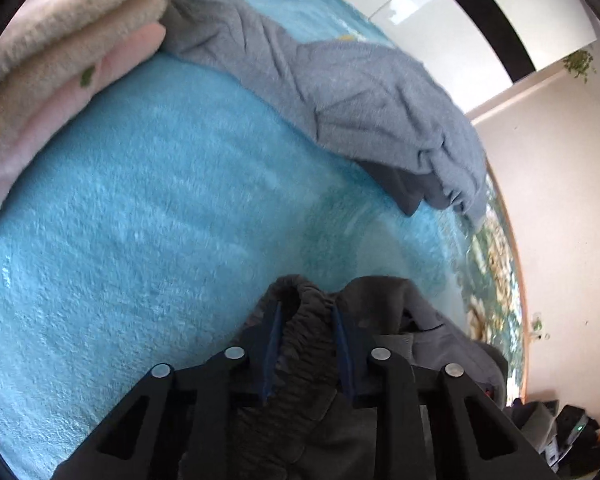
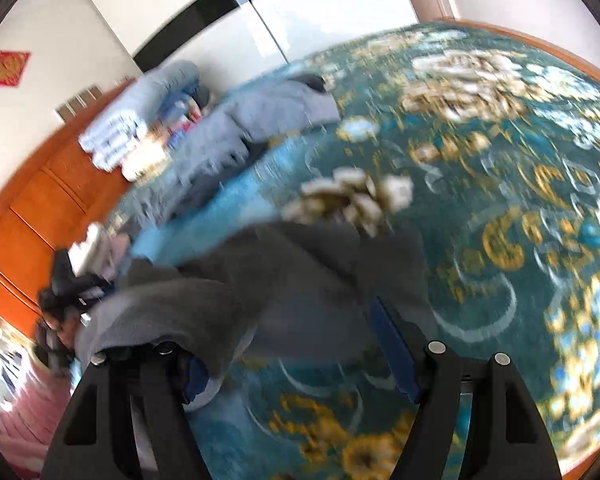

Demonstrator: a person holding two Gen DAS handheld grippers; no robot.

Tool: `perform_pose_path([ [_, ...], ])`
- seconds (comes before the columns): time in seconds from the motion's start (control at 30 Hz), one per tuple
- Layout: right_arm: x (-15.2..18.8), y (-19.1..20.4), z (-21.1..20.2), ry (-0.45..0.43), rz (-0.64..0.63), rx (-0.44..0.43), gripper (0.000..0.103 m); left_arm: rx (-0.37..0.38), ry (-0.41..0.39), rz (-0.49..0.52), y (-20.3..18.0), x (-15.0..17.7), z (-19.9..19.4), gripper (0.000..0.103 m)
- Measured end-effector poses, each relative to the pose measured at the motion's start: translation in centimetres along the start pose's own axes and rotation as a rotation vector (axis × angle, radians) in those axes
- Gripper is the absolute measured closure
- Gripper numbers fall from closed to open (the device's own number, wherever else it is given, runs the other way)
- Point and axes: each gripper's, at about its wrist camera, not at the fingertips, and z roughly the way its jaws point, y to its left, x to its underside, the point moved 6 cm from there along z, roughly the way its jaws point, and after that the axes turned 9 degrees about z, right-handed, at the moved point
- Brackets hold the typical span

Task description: Fold clothes

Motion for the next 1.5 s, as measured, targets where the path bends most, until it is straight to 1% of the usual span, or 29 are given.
perform_pose_path([
  [0.03,-0.9,0.5,0.1,-0.010,-0.004,-0.020,0.029,-0.005,-0.015,0.001,-0.1,-0.3,-0.2,0.096],
  [0.1,-2.8,1.9,0.4,-0.028,-0.024,-0.047,0.029,-0.016,-0.044,0.002,-0.3,-0.8,-0.6,0.096],
  [0.17,-4.9,3.6,0.9,-0.047,-0.039,-0.093,0.029,-0.030,-0.070,0.002,-0.4,-1.3,-1.0,0.096],
  [0.27,-8.1,5.8,1.9,-0.088,-0.060,-0.142,0.029,-0.073,-0.076,-0.001,0.6,-1.9,-0.9,0.096],
  [0.3,-8.8,6.0,2.8,-0.089,-0.068,-0.136,0.029,-0.082,-0.074,-0.008,1.1,-2.0,-0.8,0.096],
  [0.33,-9.2,5.7,4.1,-0.070,-0.064,-0.116,0.029,-0.080,-0.063,-0.027,1.8,-1.8,-0.3,0.095],
  [0.43,-8.7,2.8,8.3,0.049,0.019,-0.037,0.029,-0.090,-0.028,-0.062,3.5,-0.8,1.3,0.095],
  [0.5,-7.5,1.6,8.8,0.080,0.048,-0.032,0.029,-0.090,-0.010,-0.075,4.3,-0.1,2.3,0.095],
  [0.57,-6.3,0.5,9.1,0.107,0.069,-0.026,0.029,-0.076,-0.011,-0.080,4.6,0.3,2.7,0.095],
  [0.73,-4.2,-1.1,6.3,0.142,-0.090,0.082,0.024,-0.059,-0.027,-0.073,4.4,0.3,2.5,0.093],
  [0.8,-3.2,-1.6,5.5,0.159,-0.146,0.104,0.022,-0.070,-0.026,-0.061,4.1,0.6,2.7,0.092],
  [0.9,-1.7,-2.0,4.7,0.186,-0.216,0.127,0.022,-0.098,-0.023,-0.041,3.8,0.7,3.0,0.090],
  [1.03,-0.3,-1.2,4.5,0.190,-0.311,0.161,0.022,-0.132,-0.020,-0.020,3.6,0.9,3.3,0.088],
  [1.2,1.1,0.2,4.0,0.195,-0.373,0.112,0.022,-0.141,-0.021,-0.022,3.9,1.2,3.1,0.084],
  [1.33,1.4,0.1,2.3,0.155,-0.350,0.070,0.022,-0.143,-0.022,-0.027,3.9,1.2,3.1,0.082],
  [1.43,1.3,-1.1,-0.7,0.095,-0.300,0.039,0.022,-0.138,-0.025,-0.029,3.9,1.2,3.2,0.081],
  [1.5,1.3,-1.5,-3.0,0.054,-0.274,0.050,0.022,-0.129,-0.030,-0.031,4.0,1.2,3.3,0.080],
])
